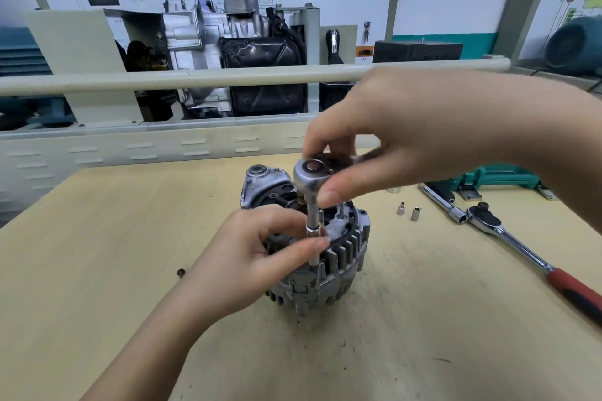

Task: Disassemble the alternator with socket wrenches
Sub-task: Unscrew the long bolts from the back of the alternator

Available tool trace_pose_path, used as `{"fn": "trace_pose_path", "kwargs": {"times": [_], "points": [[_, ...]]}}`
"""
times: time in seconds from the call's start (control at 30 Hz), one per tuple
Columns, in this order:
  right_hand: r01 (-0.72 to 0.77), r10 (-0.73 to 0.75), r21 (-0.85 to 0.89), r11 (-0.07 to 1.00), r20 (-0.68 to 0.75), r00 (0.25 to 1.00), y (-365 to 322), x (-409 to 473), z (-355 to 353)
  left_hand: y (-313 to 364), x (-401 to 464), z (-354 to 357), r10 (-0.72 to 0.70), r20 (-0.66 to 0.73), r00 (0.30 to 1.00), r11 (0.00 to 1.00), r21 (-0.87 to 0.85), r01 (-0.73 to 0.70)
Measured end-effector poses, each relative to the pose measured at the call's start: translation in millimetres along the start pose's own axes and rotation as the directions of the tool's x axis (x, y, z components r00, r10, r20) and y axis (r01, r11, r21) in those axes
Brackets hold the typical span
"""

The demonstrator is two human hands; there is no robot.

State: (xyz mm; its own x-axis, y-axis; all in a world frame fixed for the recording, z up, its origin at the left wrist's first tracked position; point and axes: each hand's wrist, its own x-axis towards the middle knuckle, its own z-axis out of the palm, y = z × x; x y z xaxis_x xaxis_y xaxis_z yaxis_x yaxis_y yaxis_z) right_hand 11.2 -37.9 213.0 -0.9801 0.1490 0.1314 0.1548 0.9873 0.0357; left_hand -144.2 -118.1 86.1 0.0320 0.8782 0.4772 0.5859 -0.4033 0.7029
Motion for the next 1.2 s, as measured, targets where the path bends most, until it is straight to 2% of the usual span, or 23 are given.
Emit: {"fn": "trace_pose_path", "kwargs": {"times": [0.1, 0.2, 0.43, 0.6, 0.77, 1.0, 1.2], "points": [[-0.007, 0.007, -0.045, 0.999, 0.009, 1.000, -1.5, -1.3, 1.6, 1.0, 0.8, 1.8, 0.010, -0.034, 0.999, 1.000, 0.024, -0.009], [-0.011, 0.012, -0.016, 1.000, 0.026, 1.000, -0.1, -3.2, 1.4, 1.8, 1.1, 2.3, -0.009, -0.048, 0.999, 1.000, 0.007, 0.009], [0.011, -0.011, -0.008, 1.000, 0.013, 1.000, -1.0, -1.1, -0.7, -0.1, -1.7, -1.2, -0.040, 0.036, 0.999, 0.999, -0.008, 0.040], [0.029, -0.030, -0.057, 0.998, -0.016, 0.999, -3.3, -1.5, 1.7, 1.3, -0.2, 3.1, 0.006, -0.048, 0.999, 0.999, 0.035, -0.004], [0.022, -0.022, -0.025, 0.999, 0.004, 1.000, 3.7, -5.4, 0.6, 0.2, 0.7, 6.7, -0.017, -0.124, 0.992, 0.997, 0.069, 0.026], [0.018, -0.018, 0.001, 1.000, 0.013, 1.000, 5.4, -3.7, 2.2, -1.7, -1.8, -2.0, -0.027, 0.029, 0.999, 0.999, -0.018, 0.028], [-0.003, 0.004, -0.027, 1.000, 0.010, 1.000, 4.7, -2.6, -0.1, -1.5, -0.5, 0.9, -0.016, -0.053, 0.998, 1.000, 0.002, 0.016]]}}
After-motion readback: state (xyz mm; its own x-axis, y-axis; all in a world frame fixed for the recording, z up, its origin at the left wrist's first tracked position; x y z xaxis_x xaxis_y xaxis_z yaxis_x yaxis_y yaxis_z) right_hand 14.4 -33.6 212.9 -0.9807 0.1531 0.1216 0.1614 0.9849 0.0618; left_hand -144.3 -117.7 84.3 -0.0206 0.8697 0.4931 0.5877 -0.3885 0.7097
